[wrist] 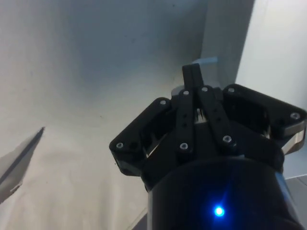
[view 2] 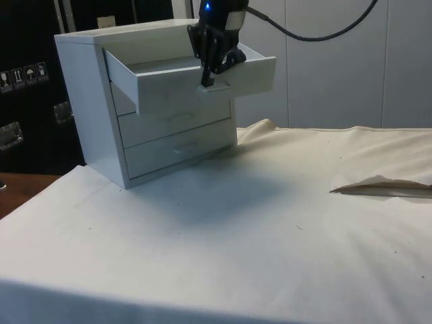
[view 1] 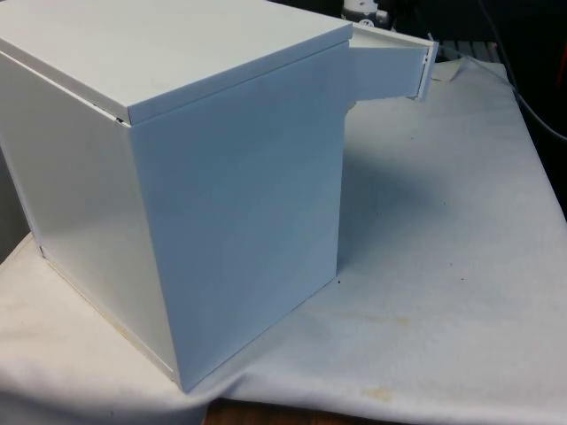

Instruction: Open the drawer, then close it.

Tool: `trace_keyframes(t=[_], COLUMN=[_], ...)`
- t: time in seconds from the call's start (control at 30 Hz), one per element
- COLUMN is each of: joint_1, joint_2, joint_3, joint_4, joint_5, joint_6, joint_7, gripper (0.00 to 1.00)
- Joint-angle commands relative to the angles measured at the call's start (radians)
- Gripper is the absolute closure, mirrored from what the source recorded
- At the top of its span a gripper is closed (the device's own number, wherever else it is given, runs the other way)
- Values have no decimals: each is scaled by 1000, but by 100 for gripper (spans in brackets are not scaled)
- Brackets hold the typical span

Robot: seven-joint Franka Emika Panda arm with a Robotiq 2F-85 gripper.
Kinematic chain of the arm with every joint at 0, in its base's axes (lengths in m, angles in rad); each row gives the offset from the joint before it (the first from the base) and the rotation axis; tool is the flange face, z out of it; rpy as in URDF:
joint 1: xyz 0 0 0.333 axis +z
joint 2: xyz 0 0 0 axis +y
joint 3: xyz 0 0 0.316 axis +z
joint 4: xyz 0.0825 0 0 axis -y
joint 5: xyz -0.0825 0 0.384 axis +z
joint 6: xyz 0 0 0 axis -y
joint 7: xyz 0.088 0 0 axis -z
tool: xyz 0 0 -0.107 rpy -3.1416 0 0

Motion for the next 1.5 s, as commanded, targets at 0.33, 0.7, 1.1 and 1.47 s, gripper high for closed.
trace_keyframes(t=[0.33,0.7,1.1,1.47], joint_1=[-3,-5,-4,2], joint_2=[59,99,107,135], joint_3=[7,14,23,33], joint_4=[53,95,107,144], joint_5=[-19,-22,-24,-14], joint_6=[-54,-113,-185,-259], joint_7=[0,0,2,0], gripper=[100,100,100,100])
